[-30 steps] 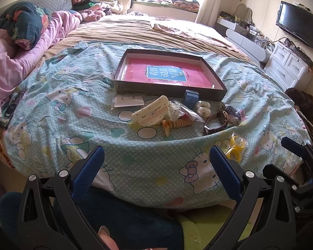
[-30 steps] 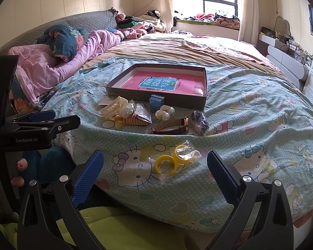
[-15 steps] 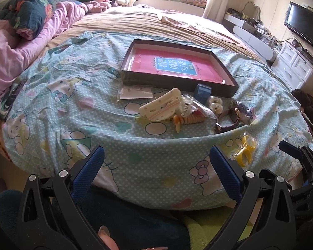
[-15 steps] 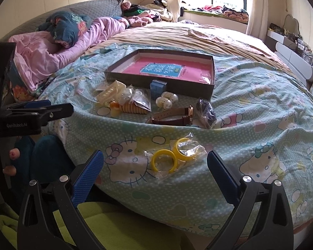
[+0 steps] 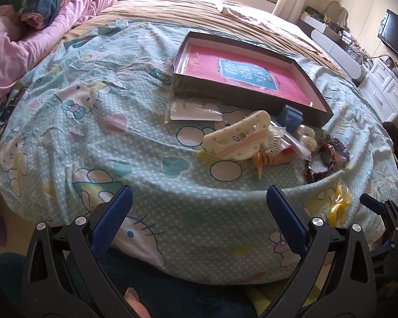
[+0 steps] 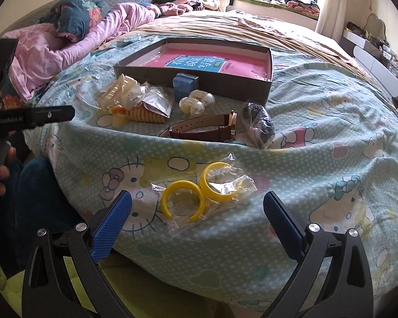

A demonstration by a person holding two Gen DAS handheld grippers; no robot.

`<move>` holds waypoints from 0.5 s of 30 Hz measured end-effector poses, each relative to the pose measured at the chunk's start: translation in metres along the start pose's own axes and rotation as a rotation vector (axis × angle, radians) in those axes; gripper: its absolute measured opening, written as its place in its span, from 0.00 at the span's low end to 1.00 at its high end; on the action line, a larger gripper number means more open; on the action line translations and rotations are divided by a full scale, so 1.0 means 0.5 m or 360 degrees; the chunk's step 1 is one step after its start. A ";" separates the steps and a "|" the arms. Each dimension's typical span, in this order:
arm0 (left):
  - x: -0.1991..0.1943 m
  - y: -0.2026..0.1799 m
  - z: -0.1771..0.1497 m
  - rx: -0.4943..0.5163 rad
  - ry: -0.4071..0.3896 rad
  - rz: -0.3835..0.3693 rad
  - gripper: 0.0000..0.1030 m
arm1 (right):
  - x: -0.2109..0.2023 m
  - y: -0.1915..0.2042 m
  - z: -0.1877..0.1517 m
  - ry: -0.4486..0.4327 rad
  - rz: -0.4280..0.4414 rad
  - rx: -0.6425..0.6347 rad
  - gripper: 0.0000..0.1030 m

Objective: Organize jewelry
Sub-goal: 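Grasp the cream claw clip with left tool while right grasps bagged yellow bangles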

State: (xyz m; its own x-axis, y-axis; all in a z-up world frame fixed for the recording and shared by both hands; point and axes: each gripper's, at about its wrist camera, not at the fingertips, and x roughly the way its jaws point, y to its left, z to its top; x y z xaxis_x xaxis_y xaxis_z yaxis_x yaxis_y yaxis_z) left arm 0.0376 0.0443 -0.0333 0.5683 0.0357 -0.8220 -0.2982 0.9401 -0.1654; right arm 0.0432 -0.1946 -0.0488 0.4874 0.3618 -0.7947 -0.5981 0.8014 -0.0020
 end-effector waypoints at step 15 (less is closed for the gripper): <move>0.075 -0.024 0.075 0.0127 0.0053 -0.0151 0.91 | 0.057 -0.002 0.026 0.0030 -0.0018 -0.0122 0.96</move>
State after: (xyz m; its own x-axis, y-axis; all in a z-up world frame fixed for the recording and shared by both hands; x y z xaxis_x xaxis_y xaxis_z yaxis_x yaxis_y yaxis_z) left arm 0.0910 0.0471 -0.0416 0.5649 -0.0648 -0.8226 -0.1817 0.9627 -0.2006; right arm 0.0659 -0.1790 -0.0638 0.4828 0.3431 -0.8057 -0.6400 0.7662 -0.0573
